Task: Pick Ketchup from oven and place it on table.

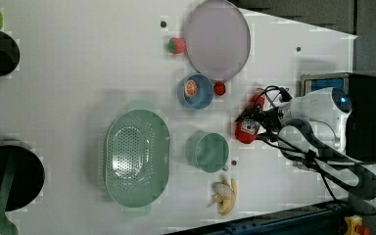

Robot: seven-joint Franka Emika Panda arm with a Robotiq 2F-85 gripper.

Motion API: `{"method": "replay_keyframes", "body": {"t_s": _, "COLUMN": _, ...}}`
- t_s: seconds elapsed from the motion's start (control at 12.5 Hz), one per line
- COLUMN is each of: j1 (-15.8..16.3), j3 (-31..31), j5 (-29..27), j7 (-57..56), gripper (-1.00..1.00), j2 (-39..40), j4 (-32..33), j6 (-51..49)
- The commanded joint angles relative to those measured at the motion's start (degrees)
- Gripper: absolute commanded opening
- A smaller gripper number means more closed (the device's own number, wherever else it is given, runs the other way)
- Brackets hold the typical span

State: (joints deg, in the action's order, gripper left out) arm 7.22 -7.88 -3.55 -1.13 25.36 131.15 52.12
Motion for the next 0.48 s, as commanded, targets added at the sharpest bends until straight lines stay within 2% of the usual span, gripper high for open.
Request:
{"method": "replay_keyframes", "body": {"t_s": 0.08, "j1": -0.2, "j3": -0.9, "j5": -0.9, "j7": 0.2, "gripper": 1.0, "j2": -8.4, "j4": -4.9, "j6": -1.4}}
{"method": "replay_keyframes", "body": {"t_s": 0.48, "j1": -0.2, "j3": -0.9, "j5": -0.9, "j7": 0.2, "gripper": 1.0, "j2": -19.1, "j4": -14.5, "j6": -16.6}}
